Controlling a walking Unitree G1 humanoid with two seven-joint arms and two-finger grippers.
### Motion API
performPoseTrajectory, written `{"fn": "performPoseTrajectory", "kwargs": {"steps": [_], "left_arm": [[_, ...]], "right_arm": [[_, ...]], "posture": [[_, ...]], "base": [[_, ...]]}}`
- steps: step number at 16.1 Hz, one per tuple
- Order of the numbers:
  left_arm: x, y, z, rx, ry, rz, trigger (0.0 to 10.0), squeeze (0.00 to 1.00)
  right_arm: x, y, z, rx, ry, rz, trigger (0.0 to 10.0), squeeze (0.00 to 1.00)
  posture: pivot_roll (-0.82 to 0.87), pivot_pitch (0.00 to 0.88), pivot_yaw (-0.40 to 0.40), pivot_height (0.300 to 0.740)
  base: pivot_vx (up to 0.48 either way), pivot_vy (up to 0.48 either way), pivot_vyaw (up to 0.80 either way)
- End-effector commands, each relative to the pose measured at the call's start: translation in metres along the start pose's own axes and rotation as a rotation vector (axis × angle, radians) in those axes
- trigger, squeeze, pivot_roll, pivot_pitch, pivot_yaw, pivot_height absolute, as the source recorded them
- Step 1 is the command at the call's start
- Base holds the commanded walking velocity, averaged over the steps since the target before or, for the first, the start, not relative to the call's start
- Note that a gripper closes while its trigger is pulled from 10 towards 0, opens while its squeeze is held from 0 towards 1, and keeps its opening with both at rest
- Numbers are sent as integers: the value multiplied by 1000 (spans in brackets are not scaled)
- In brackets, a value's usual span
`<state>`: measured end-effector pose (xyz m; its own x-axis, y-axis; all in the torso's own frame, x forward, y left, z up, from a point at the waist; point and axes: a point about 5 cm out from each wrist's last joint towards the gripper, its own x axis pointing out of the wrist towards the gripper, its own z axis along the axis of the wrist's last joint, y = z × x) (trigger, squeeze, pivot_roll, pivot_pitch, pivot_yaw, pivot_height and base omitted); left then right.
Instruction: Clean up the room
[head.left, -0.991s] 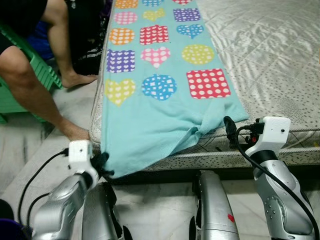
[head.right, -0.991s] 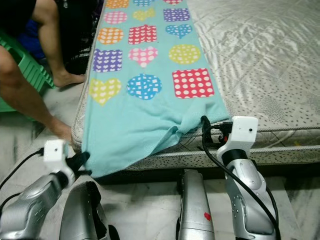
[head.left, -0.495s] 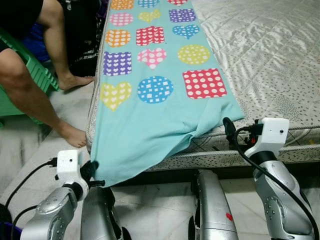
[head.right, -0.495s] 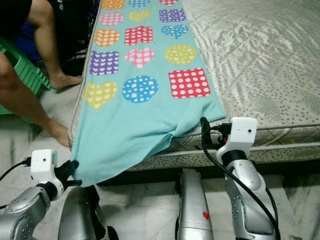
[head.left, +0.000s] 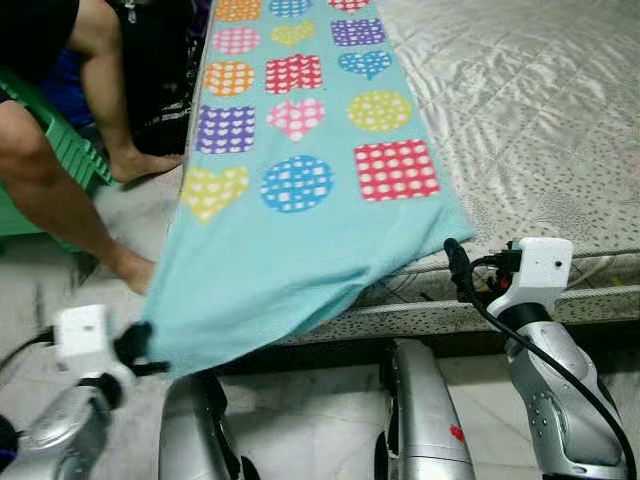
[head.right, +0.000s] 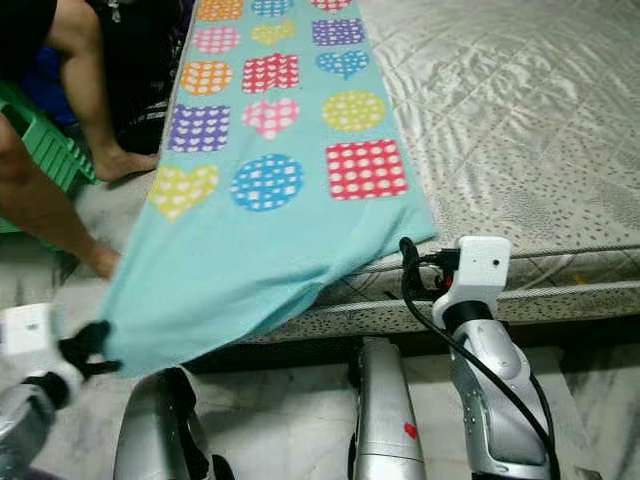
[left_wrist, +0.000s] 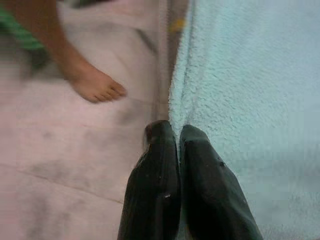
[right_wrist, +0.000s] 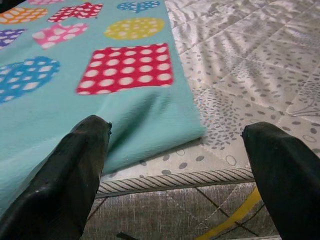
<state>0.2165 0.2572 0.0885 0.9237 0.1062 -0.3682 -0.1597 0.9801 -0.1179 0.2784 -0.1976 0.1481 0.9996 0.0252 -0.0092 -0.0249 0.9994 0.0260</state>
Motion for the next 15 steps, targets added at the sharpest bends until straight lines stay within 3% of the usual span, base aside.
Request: {"fn": "performPoseTrajectory", "kwargs": {"steps": [1,2,3,4,5,11,13,15], "left_arm": [[-8,30,-13,21,62,149,2667,0],[-9,35,-14,28,70,168,9216,0],[-9,41,-17,48,84,196,10000,0],[-8,44,-18,39,86,206,10000,141],[-6,46,-18,45,83,225,10000,1000],[6,52,-12,175,64,280,10000,1000],[7,46,-1,172,-12,272,10000,1000],[6,16,20,168,-156,209,10000,1000]], "right_arm": [[1,1,0,-3,-3,11,10000,0],[2,0,0,-5,-3,11,10000,0],[2,-1,-1,-7,0,10,10000,0],[2,-2,-3,-11,3,12,10000,0],[2,-2,-3,-12,5,15,10000,0],[4,-2,-1,-13,0,20,10000,0],[4,-2,0,-8,-3,26,10000,0],[2,-2,-10,-43,45,25,10000,0]], "posture": [[-91,137,29,472],[-92,137,29,472],[-92,136,29,472],[-95,136,31,472],[-96,136,30,472],[-102,128,34,472],[-102,124,34,472],[-100,121,34,472]], "base": [[0,0,0],[0,0,0],[0,0,0],[0,0,0],[0,0,0],[0,0,0],[0,0,0],[0,0,0]]}}
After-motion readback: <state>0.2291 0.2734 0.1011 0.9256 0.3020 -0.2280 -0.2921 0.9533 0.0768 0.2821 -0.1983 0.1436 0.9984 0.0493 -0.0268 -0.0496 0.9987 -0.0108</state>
